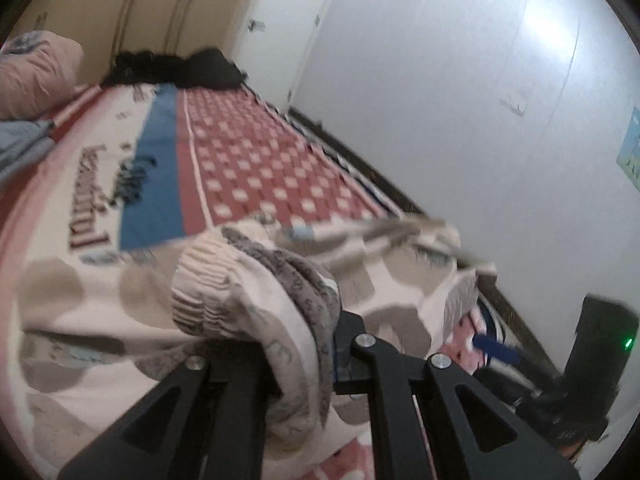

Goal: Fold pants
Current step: 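Fold the waistband with the left gripper over the legs toward the cuffs, then release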

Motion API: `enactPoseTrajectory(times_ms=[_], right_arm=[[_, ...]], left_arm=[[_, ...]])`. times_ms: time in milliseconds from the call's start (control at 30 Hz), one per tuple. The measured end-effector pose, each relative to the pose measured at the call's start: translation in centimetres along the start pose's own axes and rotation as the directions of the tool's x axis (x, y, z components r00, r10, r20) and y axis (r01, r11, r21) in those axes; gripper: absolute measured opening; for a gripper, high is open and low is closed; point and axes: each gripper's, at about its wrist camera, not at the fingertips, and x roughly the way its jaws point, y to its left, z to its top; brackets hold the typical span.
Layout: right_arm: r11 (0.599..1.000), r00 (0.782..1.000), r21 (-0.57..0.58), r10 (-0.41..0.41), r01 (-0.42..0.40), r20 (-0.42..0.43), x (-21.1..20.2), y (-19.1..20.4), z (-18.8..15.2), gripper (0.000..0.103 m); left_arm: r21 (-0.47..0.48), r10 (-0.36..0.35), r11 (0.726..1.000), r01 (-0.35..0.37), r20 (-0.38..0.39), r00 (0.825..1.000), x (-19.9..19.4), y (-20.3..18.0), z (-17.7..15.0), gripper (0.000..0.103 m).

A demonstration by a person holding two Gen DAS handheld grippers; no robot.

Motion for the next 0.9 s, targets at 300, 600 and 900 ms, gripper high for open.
enactPoseTrajectory(times_ms=[300, 600, 900], right_arm=[[0.999, 0.999, -0.032, 0.034, -0.034, 0.005, 0.0, 1.8, 0.7, 0.082], [0.98, 0.989, -0.14, 0.131, -0.14, -0.071, 4.7, 8.3, 2.3, 0.087], [0.983, 0.984, -0.182, -0.063, 0.033, -0.164, 11.9, 12.1, 0.7, 0.086]], left_arm=[[-0.016, -0.058, 0.998, 0.059, 0.059, 0.997, -4.1, 0.6, -0.8, 0.059], [-0.124, 0.114, 0.988, -0.092, 0.184, 0.976, -11.9, 6.6, -2.5, 0.064], [-0.231, 0.233, 0.953, -0.196, 0.144, 0.962, -12.9, 12.8, -5.7, 0.064]])
